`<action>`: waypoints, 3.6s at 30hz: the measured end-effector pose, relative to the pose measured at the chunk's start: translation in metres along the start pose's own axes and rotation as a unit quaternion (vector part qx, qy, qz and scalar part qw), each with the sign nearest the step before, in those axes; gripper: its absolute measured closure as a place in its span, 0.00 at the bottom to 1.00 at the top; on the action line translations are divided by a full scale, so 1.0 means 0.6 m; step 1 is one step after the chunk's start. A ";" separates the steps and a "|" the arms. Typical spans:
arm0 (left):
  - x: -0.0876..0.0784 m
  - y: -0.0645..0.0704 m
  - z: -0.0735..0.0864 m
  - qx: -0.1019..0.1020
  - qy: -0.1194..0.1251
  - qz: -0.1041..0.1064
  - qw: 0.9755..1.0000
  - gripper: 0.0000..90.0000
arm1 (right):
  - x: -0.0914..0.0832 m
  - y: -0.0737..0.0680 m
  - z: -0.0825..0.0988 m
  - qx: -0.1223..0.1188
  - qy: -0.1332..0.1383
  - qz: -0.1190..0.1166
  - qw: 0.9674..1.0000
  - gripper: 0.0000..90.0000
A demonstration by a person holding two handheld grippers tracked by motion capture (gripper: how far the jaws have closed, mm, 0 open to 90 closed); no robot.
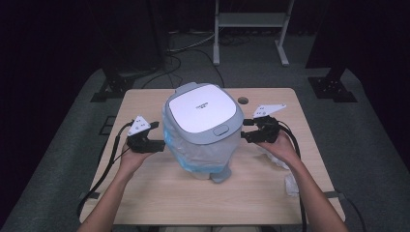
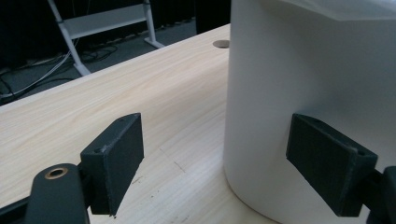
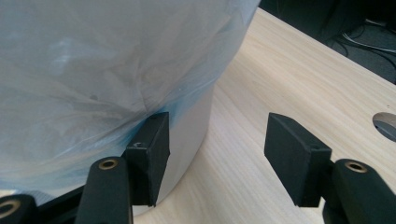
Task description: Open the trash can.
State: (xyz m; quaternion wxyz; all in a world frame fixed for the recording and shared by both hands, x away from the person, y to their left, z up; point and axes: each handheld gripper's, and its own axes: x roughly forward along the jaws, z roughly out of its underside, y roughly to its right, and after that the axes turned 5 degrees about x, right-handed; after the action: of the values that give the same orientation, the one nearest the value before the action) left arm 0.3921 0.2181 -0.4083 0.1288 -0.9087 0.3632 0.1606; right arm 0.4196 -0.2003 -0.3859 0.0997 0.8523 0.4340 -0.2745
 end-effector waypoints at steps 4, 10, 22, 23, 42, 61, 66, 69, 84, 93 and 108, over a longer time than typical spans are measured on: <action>0.012 -0.009 -0.004 -0.011 -0.002 -0.006 1.000 0.20 | -0.003 -0.004 0.003 -0.001 0.002 -0.006 1.000 0.43; 0.033 -0.017 -0.020 0.004 -0.016 -0.019 1.000 0.20 | -0.010 -0.012 0.011 -0.001 0.004 -0.012 1.000 0.43; -0.001 -0.001 -0.007 0.013 -0.008 0.018 1.000 0.20 | -0.030 -0.035 0.032 0.017 -0.011 -0.039 0.999 0.27; -0.006 0.004 -0.003 0.013 -0.007 0.024 1.000 0.20 | -0.032 -0.039 0.034 0.018 -0.011 -0.044 0.999 0.27; -0.020 0.073 0.012 0.054 0.023 0.139 0.988 0.20 | -0.003 -0.092 0.039 -0.018 -0.031 -0.076 0.996 0.25; -0.001 0.081 -0.021 0.110 0.015 0.167 0.980 0.14 | 0.002 -0.112 0.053 0.000 -0.017 -0.028 0.999 0.22; 0.012 0.070 -0.027 0.107 0.007 0.176 0.979 0.17 | 0.003 -0.112 0.053 0.006 -0.015 -0.009 1.000 0.23; 0.018 0.064 -0.028 0.106 0.004 0.170 0.980 0.17 | 0.005 -0.113 0.054 0.012 -0.012 0.001 1.000 0.23; 0.021 0.044 -0.023 0.081 0.001 0.116 0.990 0.17 | 0.037 -0.121 0.049 0.030 -0.010 0.052 0.998 0.29; 0.005 0.049 0.003 0.057 -0.008 0.128 0.990 0.17 | 0.017 -0.100 0.059 0.049 -0.011 0.027 0.998 0.28; -0.030 0.098 0.022 0.040 0.005 0.142 0.989 0.17 | -0.045 -0.076 0.086 0.060 -0.011 0.041 0.997 0.26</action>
State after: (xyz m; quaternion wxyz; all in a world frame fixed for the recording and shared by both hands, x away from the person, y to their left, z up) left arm 0.3360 0.1929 -0.4201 0.1393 -0.8430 0.4950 0.1580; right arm 0.3510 -0.2124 -0.4103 0.0641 0.8706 0.3804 -0.3053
